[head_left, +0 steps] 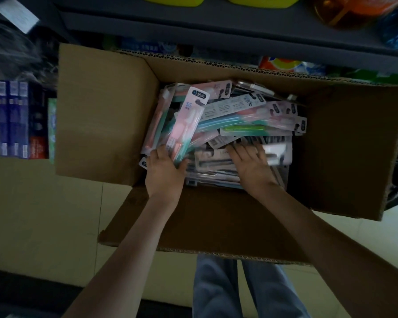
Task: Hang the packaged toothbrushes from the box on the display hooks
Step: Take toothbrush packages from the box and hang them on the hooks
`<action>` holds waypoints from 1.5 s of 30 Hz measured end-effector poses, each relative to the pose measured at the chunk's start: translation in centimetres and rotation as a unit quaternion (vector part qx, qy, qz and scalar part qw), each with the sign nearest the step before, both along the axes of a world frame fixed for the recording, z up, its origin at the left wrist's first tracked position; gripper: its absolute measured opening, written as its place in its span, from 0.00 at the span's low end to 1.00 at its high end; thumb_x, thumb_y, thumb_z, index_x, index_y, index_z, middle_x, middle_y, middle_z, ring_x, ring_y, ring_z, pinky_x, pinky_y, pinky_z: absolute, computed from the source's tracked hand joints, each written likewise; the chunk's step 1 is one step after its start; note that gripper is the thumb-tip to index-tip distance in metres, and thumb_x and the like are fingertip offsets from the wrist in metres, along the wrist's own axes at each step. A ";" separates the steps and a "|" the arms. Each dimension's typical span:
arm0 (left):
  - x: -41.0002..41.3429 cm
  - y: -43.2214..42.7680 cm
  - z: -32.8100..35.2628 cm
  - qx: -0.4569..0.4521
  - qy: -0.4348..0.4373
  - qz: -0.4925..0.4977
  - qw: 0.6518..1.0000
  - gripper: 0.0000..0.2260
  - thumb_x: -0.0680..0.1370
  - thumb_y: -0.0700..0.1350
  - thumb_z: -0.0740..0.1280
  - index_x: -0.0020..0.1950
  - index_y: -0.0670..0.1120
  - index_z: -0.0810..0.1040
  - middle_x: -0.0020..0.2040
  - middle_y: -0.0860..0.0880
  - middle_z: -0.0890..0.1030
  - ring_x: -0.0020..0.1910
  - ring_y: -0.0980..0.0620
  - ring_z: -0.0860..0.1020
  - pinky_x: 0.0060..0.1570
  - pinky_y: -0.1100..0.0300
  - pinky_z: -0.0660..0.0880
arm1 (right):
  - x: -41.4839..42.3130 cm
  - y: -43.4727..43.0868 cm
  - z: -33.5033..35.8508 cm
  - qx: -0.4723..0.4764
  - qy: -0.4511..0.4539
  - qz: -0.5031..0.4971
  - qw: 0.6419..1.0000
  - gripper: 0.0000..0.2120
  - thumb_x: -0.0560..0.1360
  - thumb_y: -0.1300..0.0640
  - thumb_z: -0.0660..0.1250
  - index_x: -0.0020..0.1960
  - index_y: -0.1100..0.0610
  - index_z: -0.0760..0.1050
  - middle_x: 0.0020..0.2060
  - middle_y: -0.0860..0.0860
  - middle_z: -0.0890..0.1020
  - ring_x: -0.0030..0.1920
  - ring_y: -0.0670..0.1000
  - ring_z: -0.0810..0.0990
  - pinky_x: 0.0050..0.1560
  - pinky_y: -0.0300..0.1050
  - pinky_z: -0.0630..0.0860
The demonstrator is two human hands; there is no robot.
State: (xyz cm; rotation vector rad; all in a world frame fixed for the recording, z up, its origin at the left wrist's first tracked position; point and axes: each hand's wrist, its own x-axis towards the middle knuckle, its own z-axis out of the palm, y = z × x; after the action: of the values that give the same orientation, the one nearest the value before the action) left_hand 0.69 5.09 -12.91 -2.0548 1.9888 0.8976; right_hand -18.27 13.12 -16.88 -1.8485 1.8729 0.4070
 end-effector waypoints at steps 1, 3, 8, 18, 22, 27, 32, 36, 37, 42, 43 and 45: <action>0.0 0.0 0.0 0.002 -0.003 0.001 1.000 0.28 0.75 0.53 0.71 0.70 0.43 0.66 0.66 0.43 0.71 0.66 0.45 0.69 0.52 0.47 0.79 | -0.4 -0.1 0.3 -0.009 0.010 0.024 1.000 0.39 0.70 0.69 0.62 0.77 0.57 0.49 0.74 0.56 0.56 0.75 0.58 0.52 0.74 0.57 0.40; -0.1 0.0 0.1 0.005 -0.011 0.001 1.000 0.29 0.75 0.53 0.71 0.71 0.42 0.65 0.66 0.42 0.70 0.66 0.44 0.68 0.52 0.46 0.79 | -0.9 -0.3 0.7 -0.008 0.028 0.068 0.997 0.39 0.71 0.70 0.62 0.77 0.55 0.50 0.77 0.56 0.50 0.76 0.58 0.46 0.71 0.59 0.33; -0.3 -0.1 -0.1 0.010 -0.021 -0.015 1.000 0.30 0.75 0.53 0.70 0.71 0.41 0.64 0.67 0.41 0.70 0.68 0.42 0.68 0.54 0.45 0.78 | -1.8 -0.3 -1.2 -0.035 0.026 0.069 0.997 0.50 0.60 0.73 0.71 0.77 0.51 0.58 0.77 0.54 0.53 0.76 0.61 0.51 0.72 0.62 0.39; -0.4 0.1 -0.3 0.006 -0.041 -0.032 0.999 0.29 0.76 0.52 0.70 0.71 0.41 0.64 0.68 0.40 0.69 0.69 0.41 0.66 0.59 0.47 0.76 | 1.8 -1.7 -1.2 -0.013 -0.164 -0.606 0.778 0.41 0.71 0.42 0.69 0.73 0.58 0.52 0.69 0.59 0.62 0.69 0.59 0.61 0.66 0.57 0.66; -0.6 -0.1 -0.4 0.013 -0.062 -0.067 0.996 0.29 0.76 0.52 0.69 0.72 0.41 0.64 0.68 0.40 0.68 0.69 0.41 0.65 0.61 0.49 0.72 | 2.6 -4.7 -2.2 0.008 -0.177 -0.679 0.713 0.42 0.71 0.45 0.72 0.72 0.57 0.50 0.69 0.59 0.61 0.67 0.58 0.63 0.56 0.51 0.69; -0.9 0.0 0.1 0.018 -0.064 -0.075 0.995 0.30 0.76 0.54 0.68 0.72 0.40 0.64 0.69 0.40 0.67 0.69 0.41 0.66 0.59 0.49 0.74 | 2.1 -5.8 -3.0 0.001 -0.169 -0.725 0.668 0.37 0.73 0.55 0.68 0.73 0.56 0.49 0.69 0.60 0.61 0.66 0.60 0.66 0.53 0.53 0.70; -1.8 0.6 2.3 0.023 -0.050 -0.091 0.994 0.28 0.77 0.54 0.68 0.71 0.41 0.64 0.68 0.41 0.67 0.66 0.44 0.68 0.53 0.53 0.76 | 0.6 -4.7 -0.6 -0.019 -0.191 -0.735 0.651 0.42 0.72 0.57 0.71 0.74 0.57 0.47 0.70 0.60 0.61 0.67 0.60 0.67 0.62 0.53 0.71; -2.9 0.9 7.7 0.032 -0.034 -0.109 0.993 0.26 0.77 0.54 0.67 0.68 0.42 0.64 0.65 0.42 0.70 0.63 0.44 0.72 0.48 0.52 0.78 | 0.5 -2.1 7.4 -0.107 -0.232 -0.642 0.723 0.33 0.72 0.62 0.69 0.71 0.61 0.56 0.66 0.58 0.65 0.64 0.58 0.68 0.61 0.52 0.73; -3.1 1.1 9.6 0.031 -0.029 -0.115 0.993 0.25 0.78 0.55 0.66 0.68 0.42 0.64 0.64 0.42 0.71 0.61 0.44 0.74 0.46 0.54 0.77 | 0.6 -1.3 10.0 -0.111 -0.236 -0.595 0.760 0.35 0.73 0.61 0.69 0.73 0.60 0.54 0.67 0.58 0.64 0.66 0.58 0.66 0.64 0.53 0.70; -4.0 2.2 21.4 0.024 0.022 -0.094 0.995 0.27 0.77 0.55 0.67 0.68 0.41 0.64 0.59 0.41 0.77 0.55 0.41 0.78 0.42 0.54 0.74 | 0.4 1.3 23.7 -0.153 -0.216 -0.418 0.869 0.39 0.73 0.62 0.67 0.77 0.59 0.50 0.69 0.58 0.63 0.70 0.57 0.60 0.68 0.53 0.65; -4.2 2.2 24.0 0.024 0.045 -0.080 0.995 0.27 0.77 0.55 0.67 0.68 0.41 0.64 0.58 0.41 0.77 0.53 0.42 0.79 0.41 0.54 0.74 | 0.3 1.2 26.5 -0.175 -0.217 -0.396 0.875 0.38 0.73 0.61 0.67 0.77 0.60 0.51 0.69 0.58 0.64 0.69 0.58 0.61 0.68 0.53 0.65; -4.9 2.1 29.2 0.014 0.104 -0.055 0.993 0.25 0.77 0.55 0.68 0.65 0.42 0.65 0.54 0.44 0.78 0.49 0.45 0.79 0.36 0.60 0.72 | 0.0 0.5 32.2 -0.227 -0.222 -0.350 0.881 0.37 0.74 0.58 0.68 0.77 0.62 0.52 0.70 0.58 0.64 0.70 0.58 0.63 0.68 0.51 0.66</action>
State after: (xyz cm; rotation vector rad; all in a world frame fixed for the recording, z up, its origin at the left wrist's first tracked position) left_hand -4.19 7.24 16.26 -1.8834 2.1545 1.1503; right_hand -18.32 13.64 15.29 -1.1967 2.2205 -0.6946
